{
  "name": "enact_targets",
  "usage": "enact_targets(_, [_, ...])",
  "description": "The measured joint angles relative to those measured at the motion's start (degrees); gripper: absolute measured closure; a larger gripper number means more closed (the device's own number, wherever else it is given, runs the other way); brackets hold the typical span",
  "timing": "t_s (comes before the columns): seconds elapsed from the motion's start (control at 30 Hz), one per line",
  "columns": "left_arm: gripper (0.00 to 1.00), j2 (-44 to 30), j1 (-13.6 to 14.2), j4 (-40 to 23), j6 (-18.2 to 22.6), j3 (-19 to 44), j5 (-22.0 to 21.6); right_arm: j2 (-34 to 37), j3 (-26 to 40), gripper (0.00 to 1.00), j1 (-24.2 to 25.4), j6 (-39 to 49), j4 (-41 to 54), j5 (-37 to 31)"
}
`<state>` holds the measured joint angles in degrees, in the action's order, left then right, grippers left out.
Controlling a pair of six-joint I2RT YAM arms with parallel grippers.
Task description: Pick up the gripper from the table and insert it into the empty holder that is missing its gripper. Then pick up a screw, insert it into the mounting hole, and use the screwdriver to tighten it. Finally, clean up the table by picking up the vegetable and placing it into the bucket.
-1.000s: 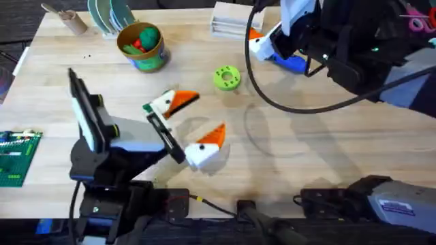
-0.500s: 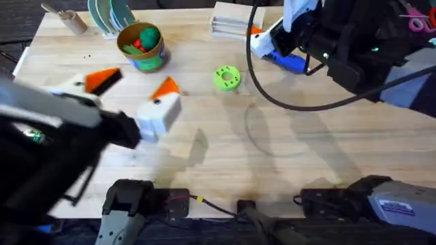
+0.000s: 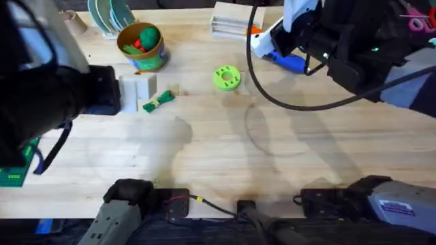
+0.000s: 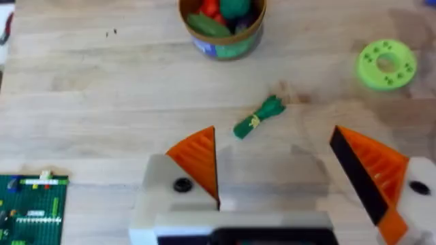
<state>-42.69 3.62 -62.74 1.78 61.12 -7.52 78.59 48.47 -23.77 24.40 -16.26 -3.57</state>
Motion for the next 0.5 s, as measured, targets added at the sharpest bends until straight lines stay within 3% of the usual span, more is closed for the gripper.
enact_targets(0.3, [0.008,-5.4,0.0,-1.4,-0.2,0.0,-1.1,0.0,0.0,0.007,0.0,0.0,0.0,0.0])
enact_targets(0.5, [0.008,-8.9,0.0,-1.4,-4.1,0.0,-2.5,0.0,0.0,0.009,0.0,0.0,0.0,0.0])
